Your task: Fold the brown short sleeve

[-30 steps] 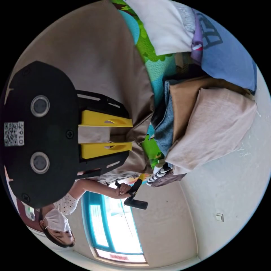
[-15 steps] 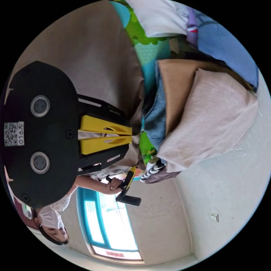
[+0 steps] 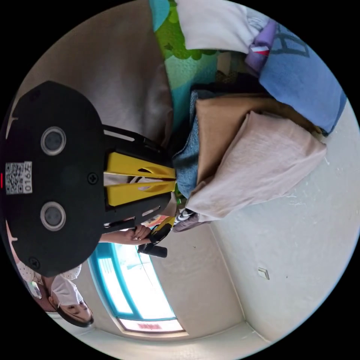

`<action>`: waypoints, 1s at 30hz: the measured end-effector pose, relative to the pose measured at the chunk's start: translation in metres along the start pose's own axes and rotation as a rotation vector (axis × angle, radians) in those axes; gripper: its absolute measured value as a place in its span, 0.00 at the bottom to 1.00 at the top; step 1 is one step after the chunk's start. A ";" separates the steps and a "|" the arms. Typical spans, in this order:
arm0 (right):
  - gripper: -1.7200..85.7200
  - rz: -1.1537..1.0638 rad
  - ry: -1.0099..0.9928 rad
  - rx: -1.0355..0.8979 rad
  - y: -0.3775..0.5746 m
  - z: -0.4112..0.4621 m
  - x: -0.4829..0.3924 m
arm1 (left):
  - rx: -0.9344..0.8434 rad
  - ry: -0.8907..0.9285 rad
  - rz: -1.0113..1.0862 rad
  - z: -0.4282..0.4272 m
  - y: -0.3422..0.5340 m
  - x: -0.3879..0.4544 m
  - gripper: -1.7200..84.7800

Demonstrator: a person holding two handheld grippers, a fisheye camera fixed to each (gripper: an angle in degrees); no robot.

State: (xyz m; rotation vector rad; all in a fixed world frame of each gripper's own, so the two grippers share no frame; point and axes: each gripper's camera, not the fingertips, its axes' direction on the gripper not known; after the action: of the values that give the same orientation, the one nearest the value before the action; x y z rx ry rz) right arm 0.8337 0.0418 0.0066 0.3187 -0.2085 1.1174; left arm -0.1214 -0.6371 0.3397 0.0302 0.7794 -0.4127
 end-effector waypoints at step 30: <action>0.02 0.143 0.067 -0.057 -0.007 0.015 0.034 | -0.113 -0.574 0.619 0.164 0.205 0.209 0.01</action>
State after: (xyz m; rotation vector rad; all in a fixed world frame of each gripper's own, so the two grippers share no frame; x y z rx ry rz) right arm 0.8549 0.0628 0.0303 0.2177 -0.2055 1.2590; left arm 0.1991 -0.5511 0.2878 0.0427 0.1974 0.2136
